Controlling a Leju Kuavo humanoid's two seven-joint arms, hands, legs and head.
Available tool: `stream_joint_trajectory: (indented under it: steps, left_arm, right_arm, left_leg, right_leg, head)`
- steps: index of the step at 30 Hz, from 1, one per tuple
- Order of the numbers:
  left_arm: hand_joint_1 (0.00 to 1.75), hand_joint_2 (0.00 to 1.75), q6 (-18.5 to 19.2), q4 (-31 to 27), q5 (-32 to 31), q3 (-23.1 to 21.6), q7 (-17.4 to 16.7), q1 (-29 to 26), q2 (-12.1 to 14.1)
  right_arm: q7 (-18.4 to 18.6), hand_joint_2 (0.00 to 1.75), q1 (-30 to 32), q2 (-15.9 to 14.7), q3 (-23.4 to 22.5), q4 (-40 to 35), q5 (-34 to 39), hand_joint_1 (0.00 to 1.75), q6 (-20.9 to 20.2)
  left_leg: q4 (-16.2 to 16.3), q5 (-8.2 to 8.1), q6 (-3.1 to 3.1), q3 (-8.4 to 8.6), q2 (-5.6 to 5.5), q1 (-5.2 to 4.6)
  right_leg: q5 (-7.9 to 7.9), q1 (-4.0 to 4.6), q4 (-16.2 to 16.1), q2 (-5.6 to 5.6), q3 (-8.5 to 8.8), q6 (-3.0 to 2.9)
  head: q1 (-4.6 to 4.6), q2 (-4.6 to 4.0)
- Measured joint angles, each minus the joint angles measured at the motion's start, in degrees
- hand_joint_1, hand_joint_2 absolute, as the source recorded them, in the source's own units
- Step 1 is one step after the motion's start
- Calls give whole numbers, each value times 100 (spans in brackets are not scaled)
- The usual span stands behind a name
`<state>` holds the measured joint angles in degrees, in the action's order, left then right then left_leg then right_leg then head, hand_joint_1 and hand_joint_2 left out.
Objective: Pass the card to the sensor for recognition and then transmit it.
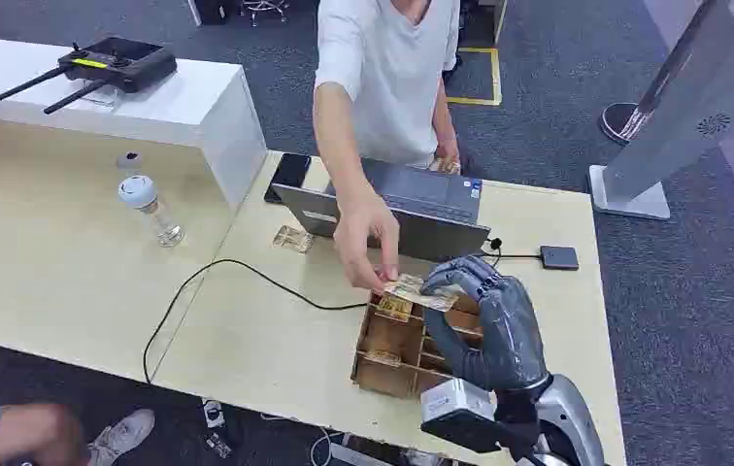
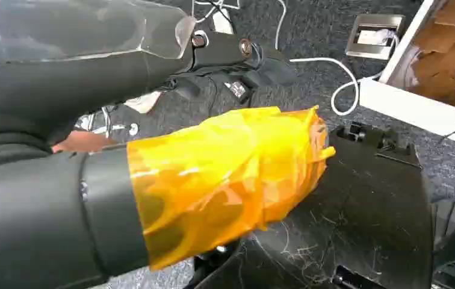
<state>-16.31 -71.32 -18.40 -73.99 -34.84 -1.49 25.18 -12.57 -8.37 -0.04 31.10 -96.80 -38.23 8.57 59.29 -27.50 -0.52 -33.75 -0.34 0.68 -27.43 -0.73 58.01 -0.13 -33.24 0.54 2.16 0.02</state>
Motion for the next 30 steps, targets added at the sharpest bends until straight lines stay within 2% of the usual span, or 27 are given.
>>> stream_joint_trajectory:
  steps: [24, 30]
  left_arm:
    - [0, 0, 146, 0, -181, 313, 2, -158, -50]
    - [0, 0, 192, 0, -229, 371, 22, -193, -55]
  right_arm:
    - [-22, 175, -1, 0, 20, 0, 354, 175, -315]
    - [-66, 175, 1, 0, 17, 0, 958, 175, -753]
  left_leg:
    - [0, 0, 0, 1, 0, 0]
    - [0, 0, 0, 1, 0, 0]
  right_leg:
    - [0, 0, 0, 0, 0, 0]
    - [0, 0, 0, 1, 0, 0]
  head:
    - [2, 0]
    - [0, 0]
